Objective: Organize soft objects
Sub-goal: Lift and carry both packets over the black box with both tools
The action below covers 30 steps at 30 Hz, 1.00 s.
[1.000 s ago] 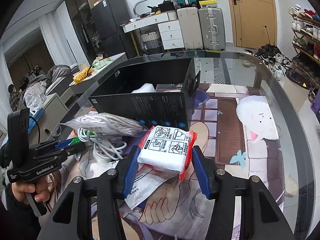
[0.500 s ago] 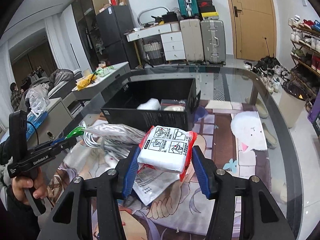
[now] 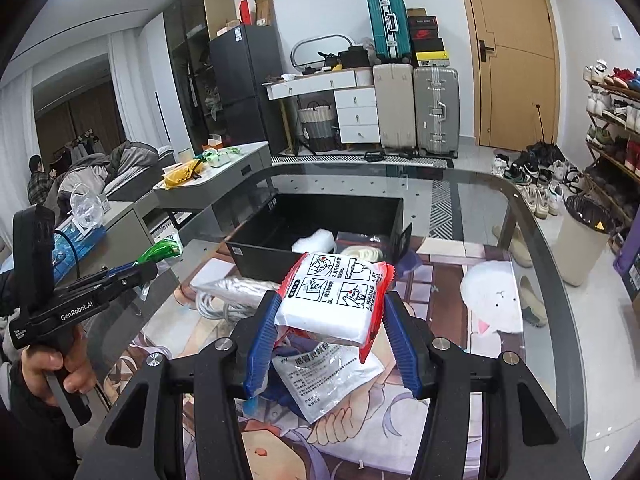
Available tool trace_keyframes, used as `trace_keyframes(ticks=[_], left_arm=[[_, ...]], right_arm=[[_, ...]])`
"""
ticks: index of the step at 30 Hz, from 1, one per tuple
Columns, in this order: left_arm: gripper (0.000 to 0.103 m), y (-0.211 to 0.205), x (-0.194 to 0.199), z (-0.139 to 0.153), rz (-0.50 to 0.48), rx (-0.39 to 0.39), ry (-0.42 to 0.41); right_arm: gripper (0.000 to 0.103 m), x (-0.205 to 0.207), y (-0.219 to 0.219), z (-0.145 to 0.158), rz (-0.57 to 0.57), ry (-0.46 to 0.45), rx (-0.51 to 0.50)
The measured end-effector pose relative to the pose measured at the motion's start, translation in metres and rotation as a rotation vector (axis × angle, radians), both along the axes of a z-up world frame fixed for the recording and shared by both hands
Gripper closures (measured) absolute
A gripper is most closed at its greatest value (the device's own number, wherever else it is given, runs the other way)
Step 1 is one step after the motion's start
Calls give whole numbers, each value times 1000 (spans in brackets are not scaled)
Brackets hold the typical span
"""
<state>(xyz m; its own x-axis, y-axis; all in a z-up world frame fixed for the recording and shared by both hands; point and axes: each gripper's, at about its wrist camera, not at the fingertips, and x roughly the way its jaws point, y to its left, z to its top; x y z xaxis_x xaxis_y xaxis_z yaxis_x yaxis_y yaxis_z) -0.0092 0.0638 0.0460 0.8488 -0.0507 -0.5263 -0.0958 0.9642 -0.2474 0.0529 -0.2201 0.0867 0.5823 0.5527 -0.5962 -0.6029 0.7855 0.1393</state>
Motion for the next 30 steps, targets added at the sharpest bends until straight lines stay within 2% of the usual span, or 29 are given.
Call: trace_keyframes(ticks=[15, 30], left_arm=[[78, -19, 31, 24, -59, 32, -43], [78, -28, 82, 34, -73, 65, -62]], right_arm=[[50, 9, 9, 14, 23, -35, 11], [50, 47, 26, 19, 23, -40, 12]])
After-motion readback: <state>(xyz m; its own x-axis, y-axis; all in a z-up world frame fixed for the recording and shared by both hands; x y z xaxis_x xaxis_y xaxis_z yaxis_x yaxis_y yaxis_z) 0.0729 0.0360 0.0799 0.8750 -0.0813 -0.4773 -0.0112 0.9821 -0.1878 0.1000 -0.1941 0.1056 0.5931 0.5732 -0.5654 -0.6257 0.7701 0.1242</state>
